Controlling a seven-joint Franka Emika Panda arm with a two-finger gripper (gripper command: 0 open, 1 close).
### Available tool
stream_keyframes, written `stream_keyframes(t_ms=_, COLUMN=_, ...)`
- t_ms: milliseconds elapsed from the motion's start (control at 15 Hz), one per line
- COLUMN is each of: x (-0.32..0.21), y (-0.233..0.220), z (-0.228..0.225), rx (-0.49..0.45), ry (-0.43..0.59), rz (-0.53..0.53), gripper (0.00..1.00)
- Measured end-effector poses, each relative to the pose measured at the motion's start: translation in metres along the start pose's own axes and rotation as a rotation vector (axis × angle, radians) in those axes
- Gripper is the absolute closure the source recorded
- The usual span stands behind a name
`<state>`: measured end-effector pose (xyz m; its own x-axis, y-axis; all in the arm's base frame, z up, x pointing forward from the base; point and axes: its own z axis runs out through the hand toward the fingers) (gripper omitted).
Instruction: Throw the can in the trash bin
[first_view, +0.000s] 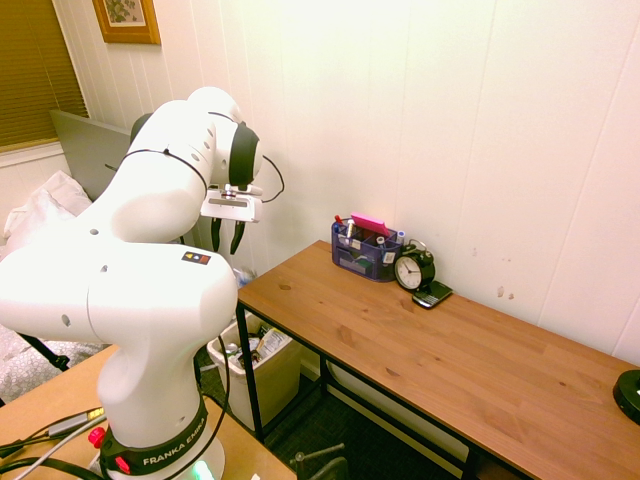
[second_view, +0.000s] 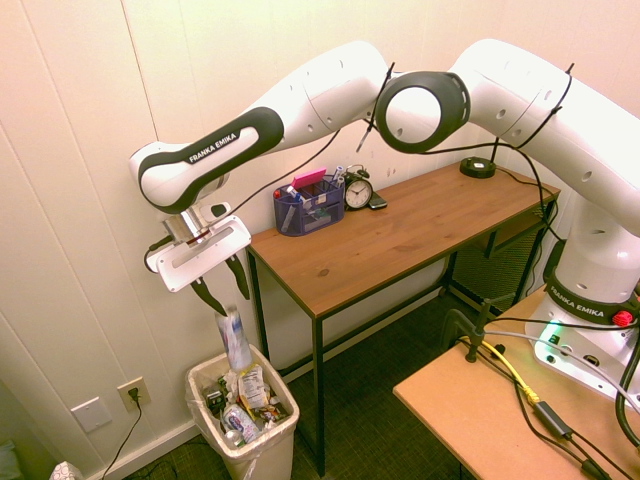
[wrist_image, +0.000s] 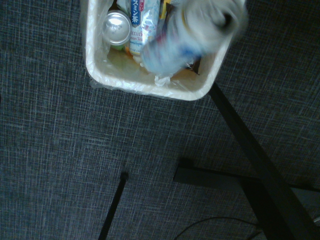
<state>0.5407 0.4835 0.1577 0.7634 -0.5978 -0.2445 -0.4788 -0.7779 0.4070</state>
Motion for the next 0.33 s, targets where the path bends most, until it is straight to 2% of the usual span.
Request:
stream_keyframes(t_ms=200, x=0.027, y=0.01, z=-0.016, rx=0.043, ry=-0.006, rz=0.008, gripper=0.0)
stream_keyframes(t_ms=333, x=0.069, y=0.036, z=-0.04, rx=0.103, ry=-0.02, rz=0.02, gripper=0.0)
